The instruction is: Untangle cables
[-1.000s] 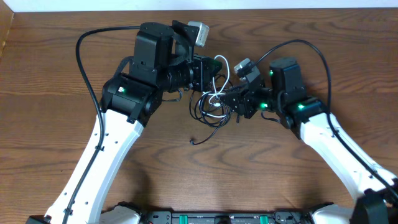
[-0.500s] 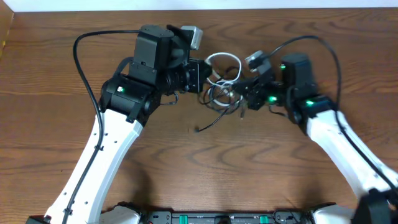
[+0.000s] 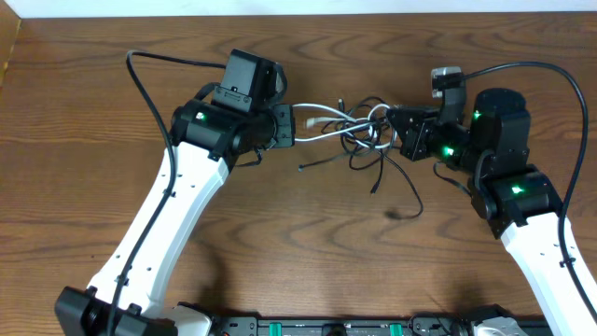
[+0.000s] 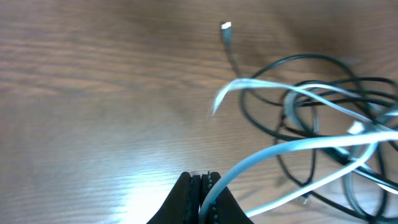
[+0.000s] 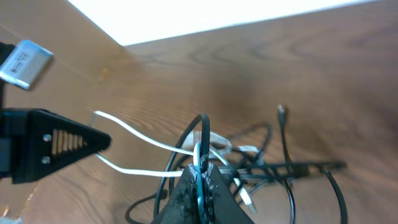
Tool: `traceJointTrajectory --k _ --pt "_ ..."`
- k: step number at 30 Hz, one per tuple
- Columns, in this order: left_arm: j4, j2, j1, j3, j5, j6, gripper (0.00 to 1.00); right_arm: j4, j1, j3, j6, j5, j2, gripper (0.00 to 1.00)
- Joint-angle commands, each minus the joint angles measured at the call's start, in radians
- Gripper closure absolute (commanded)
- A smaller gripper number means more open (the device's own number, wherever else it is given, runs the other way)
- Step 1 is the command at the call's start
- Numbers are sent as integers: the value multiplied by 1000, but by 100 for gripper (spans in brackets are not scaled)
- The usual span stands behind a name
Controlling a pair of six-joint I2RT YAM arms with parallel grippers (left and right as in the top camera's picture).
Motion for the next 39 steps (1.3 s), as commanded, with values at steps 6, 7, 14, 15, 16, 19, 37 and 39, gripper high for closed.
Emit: traceJointTrajectory --k 6,7,14,15,16,19,37,39 --pt "-51 8 40 9 -258 -27 93 -49 -59 21 -115 18 -18 99" --pt "-50 8 42 9 -258 -27 93 -58 -53 20 -116 8 -17 96" --pt "-50 8 41 9 -250 -27 93 -162 -44 20 -92 26 63 78" --pt "-50 8 41 9 -238 -27 92 -166 -44 20 -93 9 88 75" --pt "-48 8 41 9 -227 -19 93 -159 -43 20 -99 -31 122 70" --pt "26 2 41 10 -68 83 93 -120 -11 20 -145 -97 202 62" --pt "669 -294 41 12 378 -69 92 168 95 20 -171 -320 302 49" --pt "669 -285 41 12 378 -70 92 182 99 20 -162 -360 302 49"
